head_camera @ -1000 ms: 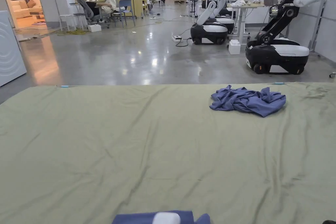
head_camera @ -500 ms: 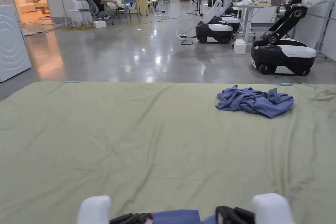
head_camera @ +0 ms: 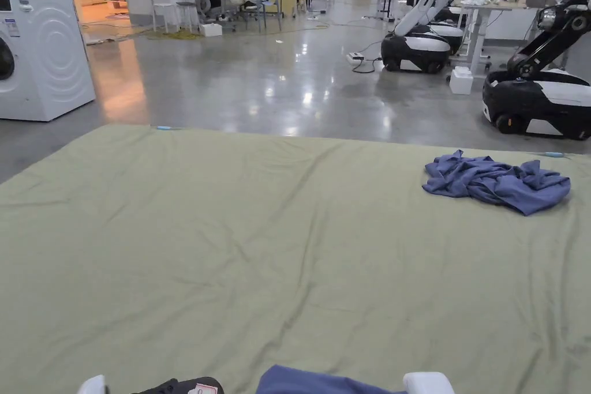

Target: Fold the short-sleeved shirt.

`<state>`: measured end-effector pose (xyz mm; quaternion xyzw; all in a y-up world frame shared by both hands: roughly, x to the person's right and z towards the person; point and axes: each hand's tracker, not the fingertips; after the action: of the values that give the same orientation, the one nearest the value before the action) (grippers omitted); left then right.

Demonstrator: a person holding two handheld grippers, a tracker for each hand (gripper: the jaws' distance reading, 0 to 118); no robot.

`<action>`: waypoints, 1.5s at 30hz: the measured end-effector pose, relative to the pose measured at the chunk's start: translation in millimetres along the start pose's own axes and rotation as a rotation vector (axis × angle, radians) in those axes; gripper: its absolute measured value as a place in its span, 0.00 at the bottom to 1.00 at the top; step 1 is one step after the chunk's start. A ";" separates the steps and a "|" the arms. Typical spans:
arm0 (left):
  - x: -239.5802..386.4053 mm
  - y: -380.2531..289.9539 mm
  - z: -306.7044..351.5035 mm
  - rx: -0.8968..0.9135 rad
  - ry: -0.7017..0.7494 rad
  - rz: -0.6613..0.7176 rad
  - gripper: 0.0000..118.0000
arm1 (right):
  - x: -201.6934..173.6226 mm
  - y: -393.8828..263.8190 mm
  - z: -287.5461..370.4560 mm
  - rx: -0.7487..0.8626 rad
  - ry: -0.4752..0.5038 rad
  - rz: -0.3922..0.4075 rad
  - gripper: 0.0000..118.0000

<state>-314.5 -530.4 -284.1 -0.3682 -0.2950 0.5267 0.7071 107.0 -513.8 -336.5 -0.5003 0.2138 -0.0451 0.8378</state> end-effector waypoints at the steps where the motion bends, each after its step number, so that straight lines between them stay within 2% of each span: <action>1: -2.8 3.8 -13.1 -0.050 0.045 0.036 0.99 | 1.3 -1.9 -0.9 0.009 0.009 0.000 0.04; 5: -16.3 10.7 -65.6 -0.266 0.095 0.063 0.99 | 8.5 -8.7 0.1 0.049 0.049 -0.035 0.04; 7: -7.4 13.1 -81.6 -0.238 0.007 0.056 0.99 | 10.4 -10.6 -0.9 0.063 0.064 -0.046 0.04; 8: -6.8 15.8 -93.1 -0.261 0.008 0.097 0.92 | 11.2 -12.6 -0.6 0.076 0.070 -0.050 0.04; 9: -6.9 16.4 -103.0 -0.287 0.030 0.119 0.78 | 11.8 -14.7 -0.4 0.088 0.074 -0.049 0.04; 10: -6.4 14.4 -110.5 -0.285 0.058 0.117 0.52 | 11.7 -16.4 0.8 0.113 0.084 -0.043 0.04; 11: -0.8 12.1 -116.4 -0.295 0.166 0.092 0.32 | 13.8 -18.6 5.1 0.157 0.099 -0.043 0.04; 12: 6.1 9.6 -120.6 -0.289 0.305 0.036 0.32 | 17.0 -21.7 11.4 0.202 0.111 -0.059 0.04; 13: 8.9 8.1 -121.5 -0.285 0.307 0.021 0.32 | 21.0 -25.2 21.2 0.261 0.120 -0.096 0.04; 14: 10.1 10.6 -114.3 -0.282 0.247 0.047 0.32 | 24.4 -27.8 33.0 0.325 0.131 -0.141 0.04; 15: 17.2 11.4 -109.0 -0.288 0.258 0.051 0.32 | 28.6 -30.0 45.2 0.386 0.147 -0.175 0.04; 17: 38.6 15.9 -101.1 -0.295 0.323 -0.027 0.30 | 33.4 -30.8 75.7 0.483 0.149 -0.216 0.04; 20: 57.8 36.4 -77.5 -0.314 0.279 -0.042 0.28 | 28.4 -21.7 114.3 0.545 0.124 -0.156 0.04; 22: 56.1 56.7 -49.2 -0.266 0.212 0.026 0.28 | 18.3 -11.8 132.2 0.592 0.081 -0.094 0.04; 24: 54.4 78.4 -13.8 -0.204 0.232 0.032 0.28 | 8.2 -4.4 143.6 0.625 0.063 -0.050 0.04; 26: 53.9 100.3 28.5 -0.144 0.293 0.000 0.28 | -2.0 4.6 147.2 0.642 0.064 -0.048 0.04; 32: 30.8 161.3 158.1 0.004 0.392 0.034 0.28 | -35.9 28.6 128.8 0.639 0.051 -0.047 0.04; 35: 16.1 181.0 212.3 0.100 0.446 0.084 0.28 | -46.2 34.6 116.3 0.610 0.039 -0.056 0.04; 39: -9.2 203.1 258.6 0.200 0.522 0.160 0.30 | -61.0 44.8 92.8 0.532 0.085 -0.035 0.04; 40: -13.3 205.6 263.5 0.204 0.549 0.165 0.41 | -64.3 44.8 91.3 0.520 0.099 -0.015 0.04; 41: -15.8 206.4 267.1 0.208 0.583 0.173 0.68 | -66.2 46.2 88.0 0.518 0.098 0.008 0.04; 43: -10.0 197.6 272.7 0.270 0.684 0.200 0.78 | -67.8 46.4 87.1 0.524 0.087 0.043 0.04; 45: 8.4 182.3 277.0 0.343 0.724 0.102 0.83 | -64.3 43.9 92.8 0.535 0.094 0.064 0.04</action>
<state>-631.5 -432.4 -281.7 -0.4208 0.0839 0.4389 0.7895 80.2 -397.5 -316.2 -0.2518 0.2486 -0.0967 0.9303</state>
